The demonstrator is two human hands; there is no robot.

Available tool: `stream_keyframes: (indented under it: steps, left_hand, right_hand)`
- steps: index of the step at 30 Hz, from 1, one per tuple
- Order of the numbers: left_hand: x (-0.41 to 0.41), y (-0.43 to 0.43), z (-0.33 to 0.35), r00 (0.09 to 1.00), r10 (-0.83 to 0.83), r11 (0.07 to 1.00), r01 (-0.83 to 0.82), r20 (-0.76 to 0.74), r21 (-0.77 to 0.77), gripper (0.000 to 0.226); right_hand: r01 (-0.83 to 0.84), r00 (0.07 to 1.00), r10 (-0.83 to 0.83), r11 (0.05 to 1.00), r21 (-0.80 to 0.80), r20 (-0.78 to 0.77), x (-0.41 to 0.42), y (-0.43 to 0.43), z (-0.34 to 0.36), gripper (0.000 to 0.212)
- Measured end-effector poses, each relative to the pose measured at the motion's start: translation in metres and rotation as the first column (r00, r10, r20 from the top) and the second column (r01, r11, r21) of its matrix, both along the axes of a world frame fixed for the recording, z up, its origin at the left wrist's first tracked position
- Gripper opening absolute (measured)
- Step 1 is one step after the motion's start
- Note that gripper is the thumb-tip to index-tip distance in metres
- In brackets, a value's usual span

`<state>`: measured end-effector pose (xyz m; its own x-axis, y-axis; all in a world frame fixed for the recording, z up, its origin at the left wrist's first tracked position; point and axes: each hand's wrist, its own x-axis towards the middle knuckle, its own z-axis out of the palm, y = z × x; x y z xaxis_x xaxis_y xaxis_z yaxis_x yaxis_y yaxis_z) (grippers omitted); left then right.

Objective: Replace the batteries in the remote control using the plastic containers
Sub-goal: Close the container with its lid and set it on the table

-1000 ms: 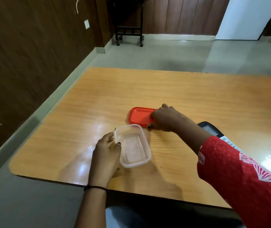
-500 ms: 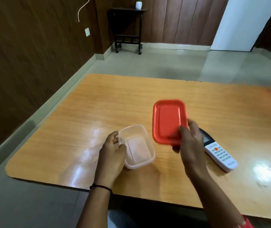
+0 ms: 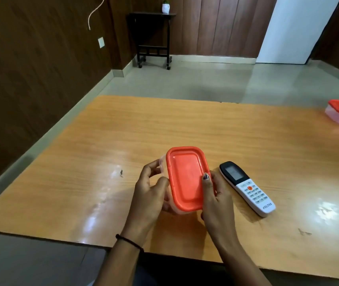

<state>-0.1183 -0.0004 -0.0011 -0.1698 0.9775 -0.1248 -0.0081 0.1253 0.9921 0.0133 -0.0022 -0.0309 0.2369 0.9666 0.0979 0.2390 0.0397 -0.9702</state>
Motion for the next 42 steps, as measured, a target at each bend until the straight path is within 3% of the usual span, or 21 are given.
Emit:
stream_keyframes:
  steps: [3, 9, 15, 17, 19, 21, 23, 26, 29, 31, 35, 38, 42]
  left_hand:
    - [0.004, -0.001, 0.002, 0.999, -0.029, 0.999, 0.029, 0.021, 0.020, 0.027]
    - [0.020, 0.000, -0.002, 1.000, 0.012, 0.991, -0.012, 0.004, 0.132, 0.035]
    - [0.035, -0.002, -0.008, 0.978, 0.101, 0.986, -0.123, 0.184, 0.116, 0.025]
    - [0.030, -0.003, -0.002, 0.959, 0.112, 0.989, -0.133, 0.261, 0.065, 0.028]
    - [0.016, -0.003, 0.007, 0.975, 0.140, 0.986, -0.153, 0.174, 0.060, 0.044]
    - [-0.002, -0.004, 0.014, 0.986, 0.164, 0.980, -0.164, 0.015, 0.113, 0.059]
    - [-0.013, -0.008, 0.016, 0.977, 0.205, 0.968, -0.194, -0.051, 0.161, 0.066]
    - [-0.015, -0.013, 0.016, 0.943, 0.332, 0.929, -0.331, 0.019, 0.163, 0.055]
    - [-0.015, -0.022, 0.020, 0.929, 0.360, 0.909, -0.369, 0.080, 0.196, 0.034]
    - [-0.021, -0.032, 0.025, 0.928, 0.357, 0.905, -0.371, 0.104, 0.209, 0.020]
    - [-0.058, -0.054, 0.026, 0.860, 0.472, 0.858, -0.498, 0.192, 0.123, 0.031]
    - [-0.092, -0.061, 0.018, 0.801, 0.570, 0.815, -0.580, 0.186, -0.001, 0.040]
    - [-0.168, -0.070, 0.009, 0.693, 0.696, 0.715, -0.692, 0.188, -0.097, 0.042]
  right_hand:
    - [-0.052, 0.998, 0.053, 0.998, 0.026, -0.045, -0.005, -0.003, 0.000, 0.026]
    - [-0.080, 0.989, 0.088, 0.994, 0.069, -0.123, -0.009, -0.010, -0.004, 0.029]
    - [-0.026, 0.994, 0.031, 0.998, 0.051, -0.101, -0.004, -0.005, 0.003, 0.035]
    - [-0.063, 0.998, 0.064, 0.992, 0.109, -0.010, 0.001, 0.000, 0.003, 0.033]
    - [-0.153, 0.981, 0.129, 0.975, 0.164, 0.145, 0.005, 0.003, 0.004, 0.038]
    - [-0.241, 0.959, 0.210, 0.957, 0.159, 0.189, 0.003, 0.001, 0.004, 0.053]
    - [-0.229, 0.972, 0.217, 0.961, 0.154, 0.090, -0.004, -0.004, 0.004, 0.077]
    - [-0.085, 0.975, 0.095, 0.995, 0.056, -0.202, -0.023, -0.012, 0.012, 0.097]
    - [0.013, 0.930, -0.035, 0.998, -0.062, -0.367, -0.042, -0.016, 0.013, 0.072]
    - [0.032, 0.919, -0.042, 0.999, -0.031, -0.391, -0.052, -0.017, 0.014, 0.065]
    - [-0.079, 0.964, 0.098, 0.993, 0.087, -0.246, -0.085, -0.022, 0.020, 0.063]
    - [-0.239, 0.964, 0.243, 0.970, 0.044, -0.110, -0.114, -0.020, 0.023, 0.065]
    - [-0.535, 0.820, 0.541, 0.841, -0.086, 0.189, -0.178, -0.029, 0.024, 0.042]
